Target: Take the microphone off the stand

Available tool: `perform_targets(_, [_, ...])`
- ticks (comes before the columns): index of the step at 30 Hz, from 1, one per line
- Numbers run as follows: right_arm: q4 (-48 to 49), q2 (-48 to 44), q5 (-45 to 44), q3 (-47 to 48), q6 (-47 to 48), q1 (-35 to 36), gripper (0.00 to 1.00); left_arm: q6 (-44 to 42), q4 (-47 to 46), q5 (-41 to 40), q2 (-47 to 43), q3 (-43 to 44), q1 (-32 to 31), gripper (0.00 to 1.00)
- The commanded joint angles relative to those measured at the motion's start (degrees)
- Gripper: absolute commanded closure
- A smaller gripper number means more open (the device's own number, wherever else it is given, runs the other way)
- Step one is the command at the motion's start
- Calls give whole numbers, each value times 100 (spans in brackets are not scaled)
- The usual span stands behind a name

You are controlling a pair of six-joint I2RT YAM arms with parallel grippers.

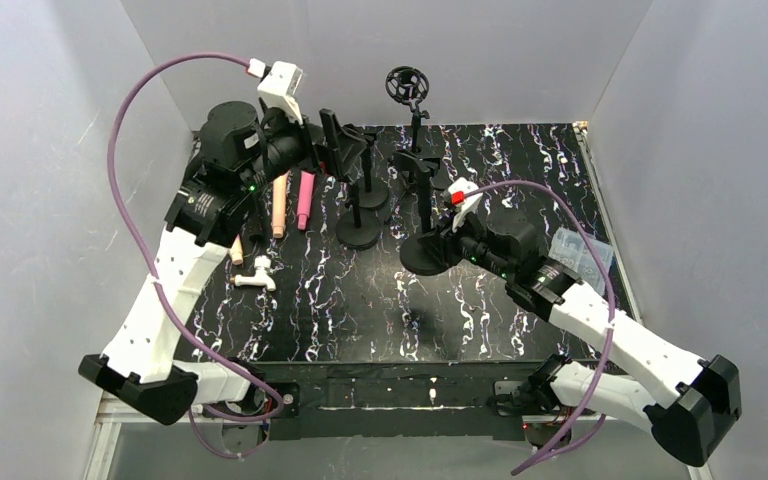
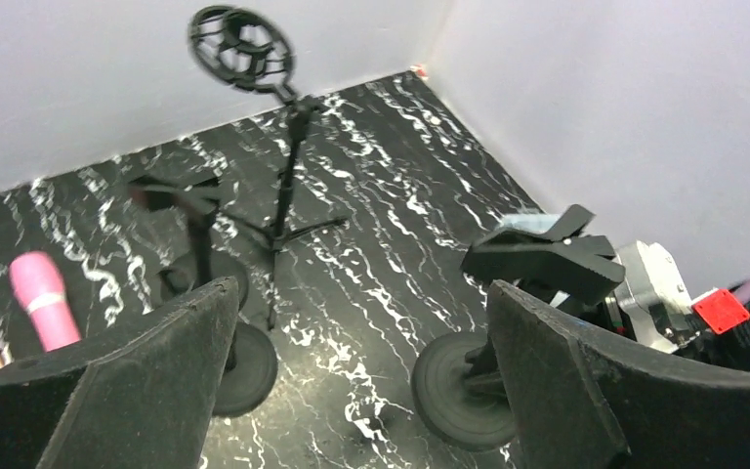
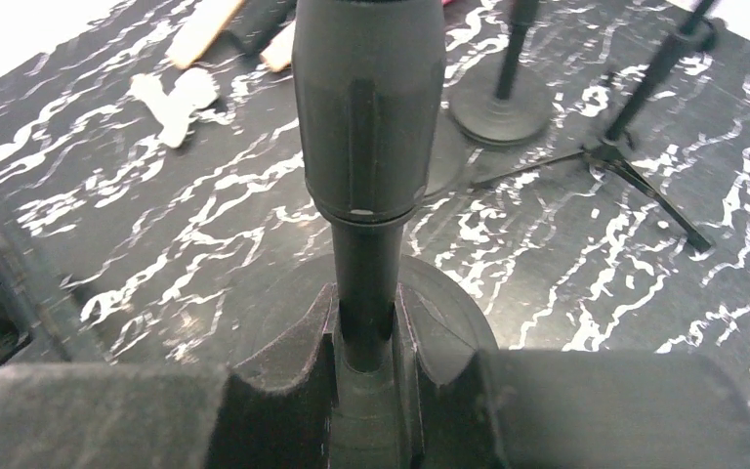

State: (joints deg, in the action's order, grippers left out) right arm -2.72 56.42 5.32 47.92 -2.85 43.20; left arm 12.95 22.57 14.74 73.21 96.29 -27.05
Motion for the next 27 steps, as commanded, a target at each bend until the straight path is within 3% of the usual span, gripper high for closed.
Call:
perform_targets(1, [2194, 78, -942, -541, -338, -180, 99, 489, 36, -1039, -362, -502, 24, 2])
perform_targets(7, [4592, 827, -1728, -1508, -403, -314, 99, 987, -8, -729, -804, -1304, 24, 2])
perform_targets(11, [5853, 1507, -1613, -1821, -545, -674, 99, 1224, 0, -528, -1101, -1826, 23, 2])
perform_targets(27, [8329, 4481, -1438, -1195, -114, -1176, 99, 1579, 310, 72, -1323, -2372, 7, 2])
